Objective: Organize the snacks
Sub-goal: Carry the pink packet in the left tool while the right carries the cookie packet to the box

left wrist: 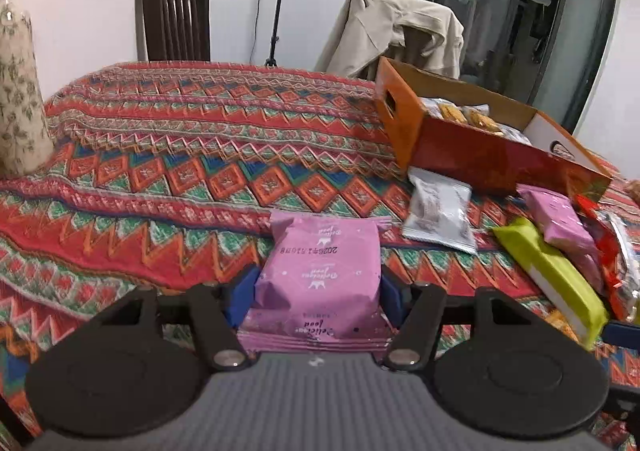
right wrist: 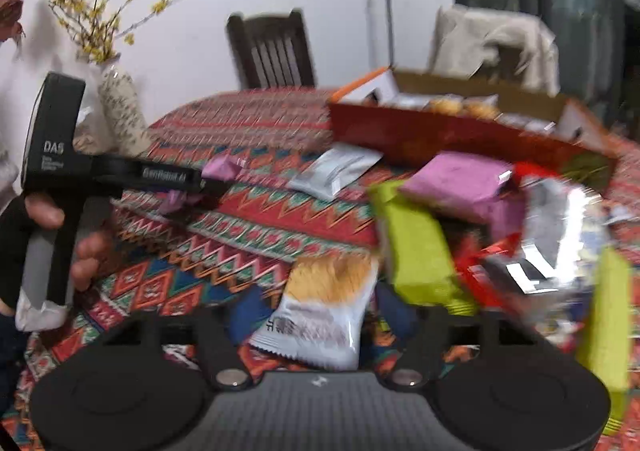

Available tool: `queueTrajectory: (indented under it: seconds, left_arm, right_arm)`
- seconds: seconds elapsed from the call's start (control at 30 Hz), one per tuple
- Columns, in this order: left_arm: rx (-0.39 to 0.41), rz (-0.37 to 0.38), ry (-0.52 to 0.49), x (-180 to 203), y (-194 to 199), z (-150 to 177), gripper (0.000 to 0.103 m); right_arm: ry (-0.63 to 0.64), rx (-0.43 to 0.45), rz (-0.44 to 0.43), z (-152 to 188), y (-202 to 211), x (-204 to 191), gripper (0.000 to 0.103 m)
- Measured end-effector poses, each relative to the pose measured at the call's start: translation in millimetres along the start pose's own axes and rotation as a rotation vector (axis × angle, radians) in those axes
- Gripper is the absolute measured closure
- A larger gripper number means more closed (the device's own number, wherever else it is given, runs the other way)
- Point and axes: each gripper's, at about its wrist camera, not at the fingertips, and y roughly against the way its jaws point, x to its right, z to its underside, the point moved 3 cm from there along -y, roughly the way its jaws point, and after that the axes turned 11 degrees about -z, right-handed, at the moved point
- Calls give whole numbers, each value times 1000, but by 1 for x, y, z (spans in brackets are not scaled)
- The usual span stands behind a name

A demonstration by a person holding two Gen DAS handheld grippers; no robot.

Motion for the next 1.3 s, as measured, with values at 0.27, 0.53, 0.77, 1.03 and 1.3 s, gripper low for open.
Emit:
queueTrajectory:
  seconds: [0.27, 0.53, 0.77, 1.03, 1.3]
  left_arm:
    - [40, -17, -12, 0, 67, 31, 40]
    - [52, -1, 78, 2, 131, 85, 40]
    - [20, 42, 29, 37, 163, 111, 40]
    - [80, 136, -39, 85, 161, 59, 40]
    - [200, 152, -120, 128, 111, -70, 40]
  right_arm:
    - [-11, -45, 56, -5, -34, -5, 36]
    - [60, -46, 31, 12, -14, -8, 63]
    - [70, 0, -43, 47, 61, -8, 63]
    - [0, 117, -13, 47, 122, 33, 63]
    - [34, 195, -42, -46, 106, 89, 63]
